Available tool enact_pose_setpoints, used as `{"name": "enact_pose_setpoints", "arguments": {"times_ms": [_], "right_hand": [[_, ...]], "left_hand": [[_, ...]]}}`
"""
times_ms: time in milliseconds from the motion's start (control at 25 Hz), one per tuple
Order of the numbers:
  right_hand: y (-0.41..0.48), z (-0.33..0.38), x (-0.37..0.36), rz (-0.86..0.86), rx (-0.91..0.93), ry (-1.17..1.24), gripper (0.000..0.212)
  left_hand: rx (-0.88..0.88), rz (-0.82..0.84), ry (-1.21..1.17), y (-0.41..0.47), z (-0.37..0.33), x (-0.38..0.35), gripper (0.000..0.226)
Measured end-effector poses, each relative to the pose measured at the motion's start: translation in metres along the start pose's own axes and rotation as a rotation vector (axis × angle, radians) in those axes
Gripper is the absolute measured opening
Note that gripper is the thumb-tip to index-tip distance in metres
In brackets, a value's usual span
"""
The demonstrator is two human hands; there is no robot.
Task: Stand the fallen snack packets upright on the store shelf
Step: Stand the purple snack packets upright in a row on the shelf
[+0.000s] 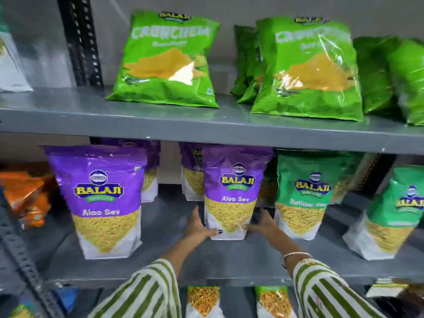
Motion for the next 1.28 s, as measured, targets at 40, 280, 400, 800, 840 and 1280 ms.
{"name": "enact_pose_setpoints", "arguments": {"times_ms": [40,280,400,800,840,1280], "right_hand": [[0.002,0.008,-0.008,0.056,0.044,0.074,0.103],[-0.01,0.033,-0.042,0.101,0.168,0.145,0.113],[-0.04,0.052,-0.064,0.131,0.137,0.178,0.098],[-0.062,0.268,0.025,-0.392,0.562,-0.384,0.066],[-0.055,0.287,0.017,-0.246,0.525,-0.528,0.064],[-0.066,0.299,0.006,-0.328,0.573,-0.645,0.069]], "left_hand": [[0.035,0.004,0.029,0.007,-0.004,-0.01,0.087],[0.094,-0.129,0.057,0.009,0.013,0.01,0.061],[0.091,-0.112,0.044,-0.009,0.025,0.036,0.07],[0.057,-0.051,0.043,-0.029,0.038,0.066,0.056],[0.047,-0.047,0.048,-0.03,0.038,0.066,0.05],[0.021,-0.059,0.117,-0.02,0.042,0.072,0.063]]}}
Point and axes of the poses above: each hand's wrist, its own y-axis towards the middle knuckle, its own x-axis out of the back of the hand, z = x × y, the point moved 9 cm from there along y, towards the middle knuckle, and after that the axes turned 15 degrees about x, right-handed, at the moved point
